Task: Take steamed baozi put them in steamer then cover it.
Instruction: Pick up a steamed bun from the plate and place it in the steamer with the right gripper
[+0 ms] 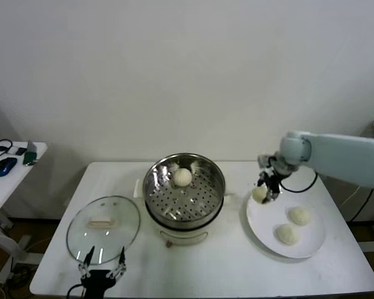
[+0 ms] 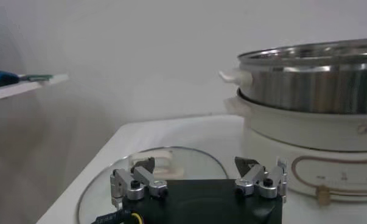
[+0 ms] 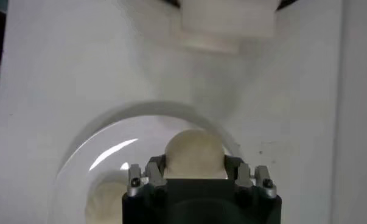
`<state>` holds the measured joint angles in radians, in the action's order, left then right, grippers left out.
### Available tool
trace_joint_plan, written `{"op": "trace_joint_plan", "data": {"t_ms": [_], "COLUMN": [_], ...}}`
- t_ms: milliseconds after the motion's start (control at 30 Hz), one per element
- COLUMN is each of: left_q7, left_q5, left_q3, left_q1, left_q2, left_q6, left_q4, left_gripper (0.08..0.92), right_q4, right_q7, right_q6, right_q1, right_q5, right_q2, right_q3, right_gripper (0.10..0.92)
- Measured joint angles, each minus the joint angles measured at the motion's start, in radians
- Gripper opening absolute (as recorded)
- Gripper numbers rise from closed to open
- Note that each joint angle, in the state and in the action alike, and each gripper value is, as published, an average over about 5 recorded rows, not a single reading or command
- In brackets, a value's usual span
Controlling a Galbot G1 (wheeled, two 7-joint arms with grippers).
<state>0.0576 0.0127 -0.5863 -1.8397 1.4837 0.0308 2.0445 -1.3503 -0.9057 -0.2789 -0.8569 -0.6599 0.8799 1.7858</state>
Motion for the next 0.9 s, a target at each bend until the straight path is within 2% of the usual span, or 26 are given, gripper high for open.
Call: {"op": "trace_joint_plan", "data": {"t_ms": [233,467,900], "left_q7": [-0.001,-0.001,0.002], "left_q5": [0.004,0.005,0.011], "left_q3": [0.007,0.004,-0.009], "left_q1": [0.002,0.003,-0.004], "left_q2": [-0.01,-0.014,-0.02], "left_q6": [0.0,0.0,0.0], "left_q4": [0.011,0.028,0.045], "left_gripper": [0.823,0.823,0.823], "right_q4": [-0.066,-0.08,0.063], "right_q7": [-0.012,0.037,0.132], "right_q6": [-0.03,-0.09,-0.152], "right_q1": [-0.181,-0.216,-0.038], "right_q5": [-0.154,-0.273,-0.309], "right_q2": [0.113,0.285,0.592], "right_q3": [0.004,-0.048,-0.062], "right_gripper": [0.645,0.645,0.645]}}
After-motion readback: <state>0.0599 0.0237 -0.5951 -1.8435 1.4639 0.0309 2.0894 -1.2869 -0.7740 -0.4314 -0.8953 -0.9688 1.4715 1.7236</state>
